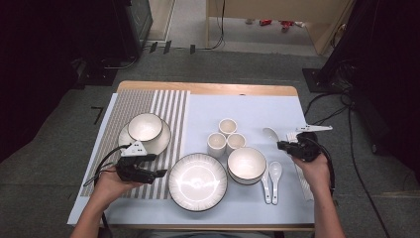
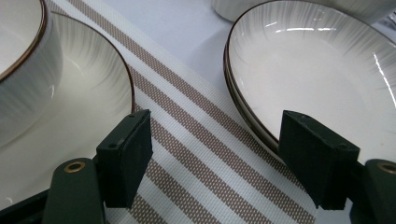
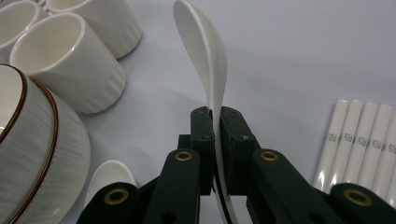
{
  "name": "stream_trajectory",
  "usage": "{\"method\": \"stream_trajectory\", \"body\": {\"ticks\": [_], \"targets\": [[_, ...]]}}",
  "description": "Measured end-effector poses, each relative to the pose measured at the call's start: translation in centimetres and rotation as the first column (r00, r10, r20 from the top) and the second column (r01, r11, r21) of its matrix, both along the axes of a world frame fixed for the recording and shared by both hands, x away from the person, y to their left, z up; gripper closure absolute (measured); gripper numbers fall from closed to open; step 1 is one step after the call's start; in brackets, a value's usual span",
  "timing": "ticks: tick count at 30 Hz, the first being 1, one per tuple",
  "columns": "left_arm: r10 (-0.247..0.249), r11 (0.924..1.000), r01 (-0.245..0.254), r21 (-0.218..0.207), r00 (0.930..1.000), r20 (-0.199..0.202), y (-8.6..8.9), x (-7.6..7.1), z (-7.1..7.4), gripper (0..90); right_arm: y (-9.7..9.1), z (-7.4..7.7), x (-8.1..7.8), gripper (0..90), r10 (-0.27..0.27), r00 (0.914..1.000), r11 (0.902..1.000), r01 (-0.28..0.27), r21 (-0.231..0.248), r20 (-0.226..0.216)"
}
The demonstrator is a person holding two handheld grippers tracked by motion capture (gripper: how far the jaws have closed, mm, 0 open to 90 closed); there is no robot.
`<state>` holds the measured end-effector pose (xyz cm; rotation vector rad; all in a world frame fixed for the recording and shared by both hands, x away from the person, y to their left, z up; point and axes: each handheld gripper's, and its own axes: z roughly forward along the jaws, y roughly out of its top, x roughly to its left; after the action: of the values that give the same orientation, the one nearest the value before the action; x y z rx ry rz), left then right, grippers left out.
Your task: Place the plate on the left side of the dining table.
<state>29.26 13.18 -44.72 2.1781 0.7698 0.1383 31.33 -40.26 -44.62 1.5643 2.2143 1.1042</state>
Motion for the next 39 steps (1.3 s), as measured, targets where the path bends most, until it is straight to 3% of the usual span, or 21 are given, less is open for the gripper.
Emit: {"method": "stream_trajectory", "body": {"ticks": [10,23,32,39], "targets": [[0.019,0.9997,-0.019,-0.017,0.9998,0.008,-0.2,0.5,0.5,28.0,0.2,0.7,-0.3,85.0,0.009,0.9999,0.9999,-0.009,0.005,0.005],[0.008,0.9992,-0.007,-0.040,0.9998,0.016,-0.7,0.5,0.9,29.9,0.9,1.6,-0.6,85.0,0.037,0.9993,0.9993,-0.037,0.001,0.011],[0.019,0.9960,-0.021,-0.087,0.9995,-0.024,-0.7,0.8,1.0,30.7,1.4,2.1,-0.8,85.0,0.050,0.9984,0.9987,-0.050,0.002,0.025],[0.019,0.9975,-0.019,-0.068,0.9998,0.003,-0.7,0.9,1.1,33.4,1.6,2.4,-1.0,85.0,0.062,0.9975,0.9981,-0.062,-0.004,0.033]]}}
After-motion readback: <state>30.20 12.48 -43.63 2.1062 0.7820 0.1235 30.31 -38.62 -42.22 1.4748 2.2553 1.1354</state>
